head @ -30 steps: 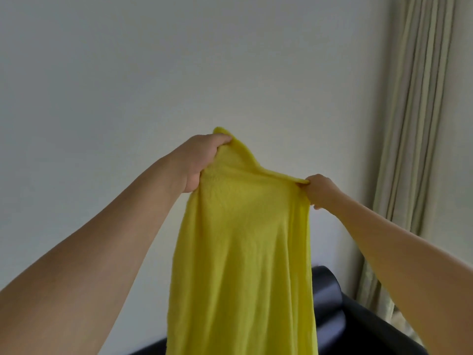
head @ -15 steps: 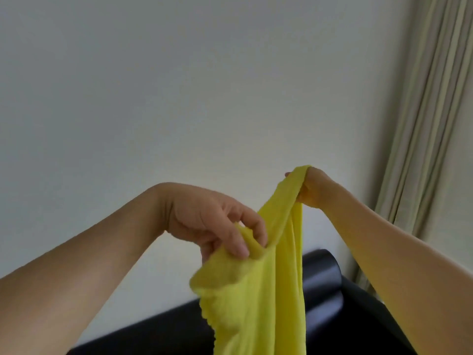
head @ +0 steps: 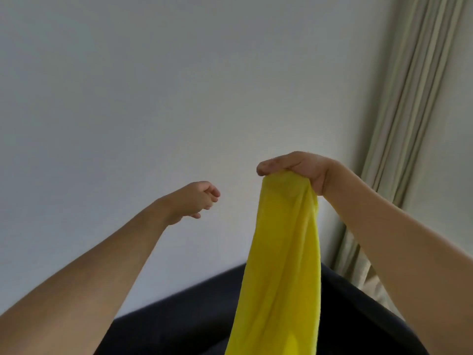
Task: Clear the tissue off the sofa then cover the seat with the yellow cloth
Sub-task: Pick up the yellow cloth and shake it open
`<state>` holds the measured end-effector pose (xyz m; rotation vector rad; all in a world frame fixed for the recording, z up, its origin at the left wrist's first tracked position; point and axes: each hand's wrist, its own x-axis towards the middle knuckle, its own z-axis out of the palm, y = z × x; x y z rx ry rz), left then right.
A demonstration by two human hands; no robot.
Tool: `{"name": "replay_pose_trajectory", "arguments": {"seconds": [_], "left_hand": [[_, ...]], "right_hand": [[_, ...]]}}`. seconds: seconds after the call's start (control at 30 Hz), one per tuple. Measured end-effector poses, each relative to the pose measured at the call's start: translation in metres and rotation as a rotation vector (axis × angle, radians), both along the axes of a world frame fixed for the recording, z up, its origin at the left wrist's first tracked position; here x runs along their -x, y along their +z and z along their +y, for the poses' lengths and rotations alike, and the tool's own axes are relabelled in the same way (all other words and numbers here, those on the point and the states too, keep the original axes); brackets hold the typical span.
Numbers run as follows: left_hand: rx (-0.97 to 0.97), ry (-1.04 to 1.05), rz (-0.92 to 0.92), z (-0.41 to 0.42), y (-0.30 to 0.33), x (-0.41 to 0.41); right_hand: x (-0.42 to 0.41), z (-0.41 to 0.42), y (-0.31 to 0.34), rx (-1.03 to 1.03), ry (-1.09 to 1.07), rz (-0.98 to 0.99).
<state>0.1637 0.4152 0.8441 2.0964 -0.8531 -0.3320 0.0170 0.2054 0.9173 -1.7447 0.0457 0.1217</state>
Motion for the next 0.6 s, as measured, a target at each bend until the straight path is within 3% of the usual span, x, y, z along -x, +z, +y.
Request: {"name": "replay_pose_trajectory", "arguments": {"seconds": [0.1, 0.23, 0.3, 0.43, 0.6], "left_hand": [[0.107, -0.209, 0.098, -0.038, -0.020, 0.007], [-0.061, -0.643, 0.263, -0.084, -0.046, 0.027], [-0.040, -0.656, 0.387, -0.096, -0.056, 0.030], [0.199, -0.703, 0.615, -0.101, -0.060, 0.030], [0.220, -0.659, 0.627, -0.095, -0.044, 0.040]], "right_hand": [[0.013, 0.011, 0.011, 0.447, 0.070, 0.148], [0.024, 0.015, 0.025, 0.917, -0.069, 0.143], [0.028, 0.009, 0.026, 1.078, -0.150, 0.125], [0.037, -0.018, 0.015, 1.510, -0.385, 0.000], [0.037, -0.041, -0.001, 1.666, -0.624, -0.276]]}}
